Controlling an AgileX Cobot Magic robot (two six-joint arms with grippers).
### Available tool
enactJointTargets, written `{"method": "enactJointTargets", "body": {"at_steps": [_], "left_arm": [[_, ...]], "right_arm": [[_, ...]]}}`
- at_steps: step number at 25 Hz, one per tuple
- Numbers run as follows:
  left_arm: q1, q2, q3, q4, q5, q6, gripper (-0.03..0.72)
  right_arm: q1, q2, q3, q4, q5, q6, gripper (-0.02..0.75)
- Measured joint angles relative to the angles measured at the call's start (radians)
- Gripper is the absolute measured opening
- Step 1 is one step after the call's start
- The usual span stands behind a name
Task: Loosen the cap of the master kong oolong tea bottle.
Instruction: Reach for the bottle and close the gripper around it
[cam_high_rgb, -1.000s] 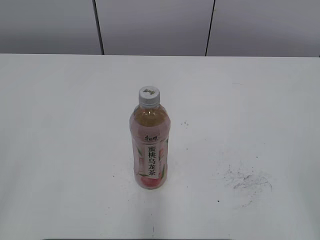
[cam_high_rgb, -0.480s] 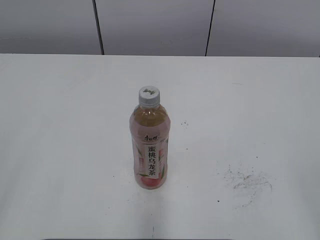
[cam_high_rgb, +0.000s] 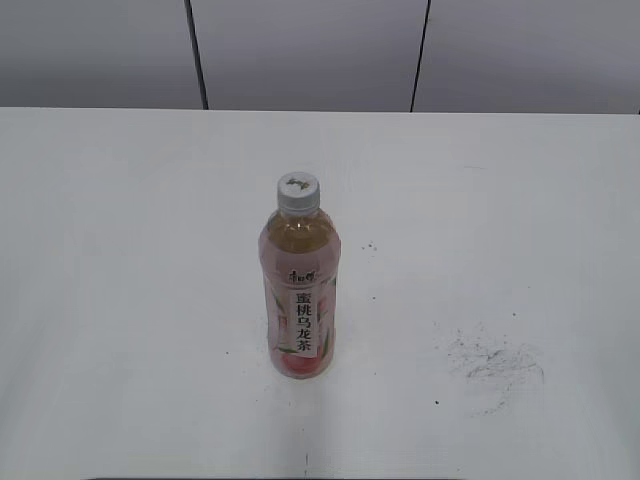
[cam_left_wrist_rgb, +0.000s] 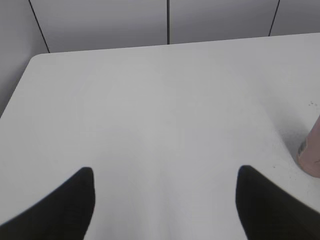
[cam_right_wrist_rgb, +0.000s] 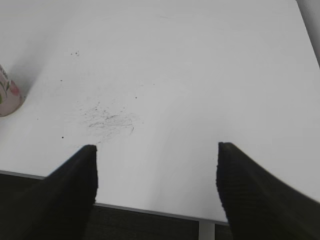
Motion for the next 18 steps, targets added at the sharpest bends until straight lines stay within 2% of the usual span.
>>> {"method": "enactJointTargets", "body": {"at_steps": [4,9,18], "left_arm": [[0.000,0.000,-0.020,-0.011,-0.136,0.000,0.519],[0.000,0.018,-0.003,-0.081,-0.351,0.000,0.519],[0.000,0.331,0.092,-0.194,-0.771,0.000,0.472]], "right_arm": [[0.000,0.000,0.000,0.000,0.000,0.000,0.556],[0.000,0.000,0.000,0.000,0.000,0.000,0.556],[0.000,0.000,0.000,0.000,0.000,0.000,0.556]]}}
